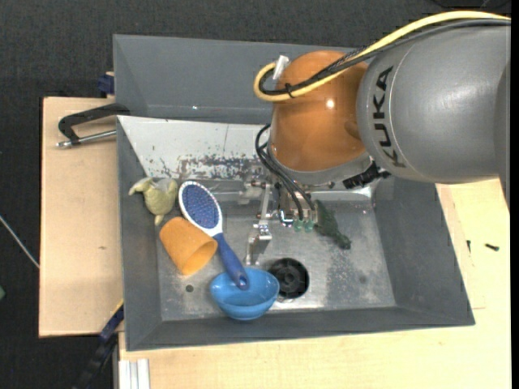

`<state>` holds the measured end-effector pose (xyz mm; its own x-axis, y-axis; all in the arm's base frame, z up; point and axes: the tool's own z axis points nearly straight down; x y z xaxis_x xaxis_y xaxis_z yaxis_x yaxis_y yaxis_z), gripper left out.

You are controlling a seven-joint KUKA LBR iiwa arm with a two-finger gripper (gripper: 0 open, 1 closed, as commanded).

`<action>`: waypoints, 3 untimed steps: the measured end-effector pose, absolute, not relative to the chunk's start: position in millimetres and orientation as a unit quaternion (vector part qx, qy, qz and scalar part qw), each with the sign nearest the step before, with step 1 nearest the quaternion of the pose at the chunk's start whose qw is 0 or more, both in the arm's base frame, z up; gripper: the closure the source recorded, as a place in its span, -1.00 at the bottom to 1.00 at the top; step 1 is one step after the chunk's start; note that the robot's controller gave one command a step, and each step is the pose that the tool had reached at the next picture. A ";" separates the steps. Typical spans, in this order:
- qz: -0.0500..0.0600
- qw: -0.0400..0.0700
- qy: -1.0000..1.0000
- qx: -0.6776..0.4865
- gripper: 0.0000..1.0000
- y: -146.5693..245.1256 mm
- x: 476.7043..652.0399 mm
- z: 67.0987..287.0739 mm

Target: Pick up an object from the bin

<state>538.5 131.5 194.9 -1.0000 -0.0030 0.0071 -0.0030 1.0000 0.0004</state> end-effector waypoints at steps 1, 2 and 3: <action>-0.002 -0.014 -0.968 0.251 -1.00 156.8 548.6 103.8; 0.008 -0.003 -0.874 0.485 -1.00 196.6 543.9 109.0; -0.001 -0.002 -0.737 0.676 -1.00 229.2 517.9 104.3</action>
Offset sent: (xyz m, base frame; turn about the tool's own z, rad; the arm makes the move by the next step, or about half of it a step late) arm 0.0037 0.0261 -0.1249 -0.5651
